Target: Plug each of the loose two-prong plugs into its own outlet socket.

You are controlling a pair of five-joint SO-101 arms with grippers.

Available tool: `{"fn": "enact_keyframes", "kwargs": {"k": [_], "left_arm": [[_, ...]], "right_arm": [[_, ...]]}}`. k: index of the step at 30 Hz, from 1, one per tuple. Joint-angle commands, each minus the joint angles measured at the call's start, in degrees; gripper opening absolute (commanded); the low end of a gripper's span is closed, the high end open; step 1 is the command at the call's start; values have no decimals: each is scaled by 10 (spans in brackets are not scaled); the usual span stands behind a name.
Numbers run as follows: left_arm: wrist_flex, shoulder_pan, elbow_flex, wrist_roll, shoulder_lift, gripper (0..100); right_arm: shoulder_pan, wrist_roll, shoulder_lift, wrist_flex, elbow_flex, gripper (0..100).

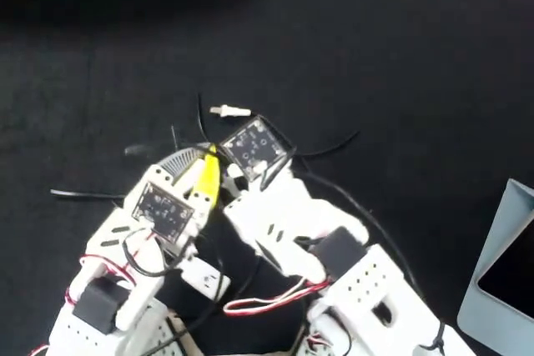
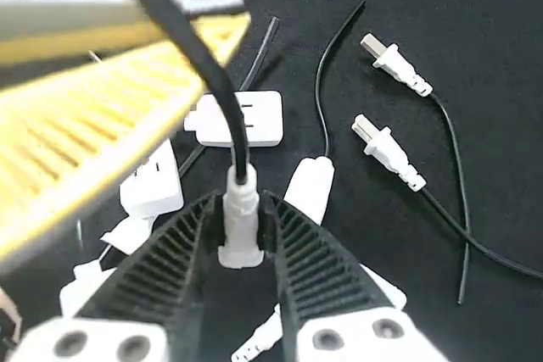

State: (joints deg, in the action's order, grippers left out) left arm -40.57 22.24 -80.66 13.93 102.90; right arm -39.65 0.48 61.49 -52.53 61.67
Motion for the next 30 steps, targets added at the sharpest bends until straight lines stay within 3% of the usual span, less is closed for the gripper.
{"fn": "enact_keyframes", "kwargs": {"k": [1,10,19,22,26,30], "left_arm": [[0,-13,31,21,3,30],[-36,73,65,76,3,30],[-127,85,124,104,3,30],[-129,36,111,103,3,30],[-128,-81,96,99,0,30],[-128,-197,78,36,-4,30]], "right_arm": [[-11,3,12,-18,-57,11],[-40,33,12,-19,-57,11],[-37,34,12,-25,-58,11],[-22,33,11,-24,-56,11],[44,21,7,-16,-49,11],[77,2,7,25,-6,12]]}}
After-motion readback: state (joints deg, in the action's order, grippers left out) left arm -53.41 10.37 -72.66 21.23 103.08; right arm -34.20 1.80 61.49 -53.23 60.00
